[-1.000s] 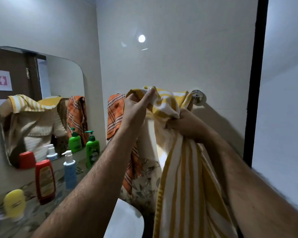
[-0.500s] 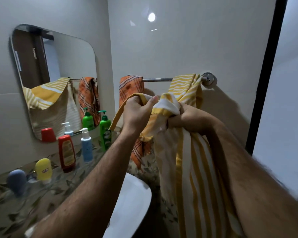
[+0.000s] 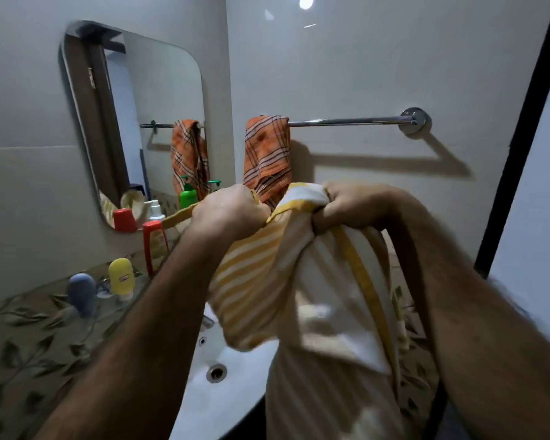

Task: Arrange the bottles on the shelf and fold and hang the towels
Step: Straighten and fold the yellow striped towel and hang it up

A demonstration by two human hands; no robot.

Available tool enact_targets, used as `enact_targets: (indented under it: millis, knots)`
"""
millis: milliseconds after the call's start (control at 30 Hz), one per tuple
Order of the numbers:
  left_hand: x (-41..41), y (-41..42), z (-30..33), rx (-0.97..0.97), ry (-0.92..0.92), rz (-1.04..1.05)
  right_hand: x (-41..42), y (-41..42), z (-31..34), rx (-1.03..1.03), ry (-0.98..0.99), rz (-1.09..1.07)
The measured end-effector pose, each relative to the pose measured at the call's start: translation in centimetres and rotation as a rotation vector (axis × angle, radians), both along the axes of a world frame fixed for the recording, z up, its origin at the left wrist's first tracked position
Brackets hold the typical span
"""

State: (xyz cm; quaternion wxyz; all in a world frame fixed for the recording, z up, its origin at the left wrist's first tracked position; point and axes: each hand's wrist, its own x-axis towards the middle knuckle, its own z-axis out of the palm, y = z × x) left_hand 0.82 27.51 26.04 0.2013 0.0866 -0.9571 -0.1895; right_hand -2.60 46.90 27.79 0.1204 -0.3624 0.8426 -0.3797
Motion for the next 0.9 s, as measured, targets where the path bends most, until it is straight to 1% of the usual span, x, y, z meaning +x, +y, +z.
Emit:
enact_targets:
  millis: [67, 133, 200, 267, 333, 400, 500, 533, 567, 633, 733, 833, 900]
  knots:
    - [0.9, -1.0, -0.1, -0.006, -0.015, 0.043, -0.5, 0.1, -0.6, 0.080, 0.005, -0.030]
    - [1.8, -2.5, -0.7, 0.027, 0.083, 0.065, -1.0, 0.2, -1.5, 0.151, -0.004, -0.058]
    - [2.4, -4.1, -1.9, 0.022, 0.294, 0.110, -1.3, 0.2, -2.5, 0.180, -0.026, -0.082]
    - [2.8, -5.0, -3.8, 0.082, 0.551, 0.129, -1.5, -0.4, -3.7, 0.169, -0.041, -0.069]
    - [3.1, -4.7, -5.8, 0.218, 0.840, 0.035, -1.4, -1.5, -5.0, 0.128, -0.064, -0.026]
    - [3.5, -4.4, -7.6, 0.310, 1.089, -0.032, -1.3, -2.7, -6.4, 0.078, -0.088, 0.044]
    - [4.1, -4.5, -9.0, 0.508, 1.298, -0.109, -1.0, -4.1, -8.7, 0.069, -0.130, 0.133]
    - [4.5, -4.8, -9.2, 0.531, 1.341, -0.115, -1.1, -4.5, -9.6, 0.071, -0.144, 0.158]
    - [4.9, -5.1, -9.4, 0.528, 1.370, -0.113, -1.0, -4.8, -10.4, 0.071, -0.153, 0.186]
    - [5.5, -5.6, -9.9, 0.547, 1.320, -0.062, -1.2, -5.7, -12.2, 0.072, -0.152, 0.237]
    - [5.5, -5.9, -10.8, 0.564, 1.085, 0.015, -1.7, -7.5, -14.0, 0.062, -0.094, 0.260]
    - [5.1, -5.8, -11.5, 0.419, 0.967, 0.025, -3.8, -9.7, -16.7, 0.156, 0.073, 0.231]
    - [4.7, -5.6, -12.1, 0.319, 0.916, 0.034, -5.3, -10.7, -18.9, 0.196, 0.119, 0.226]
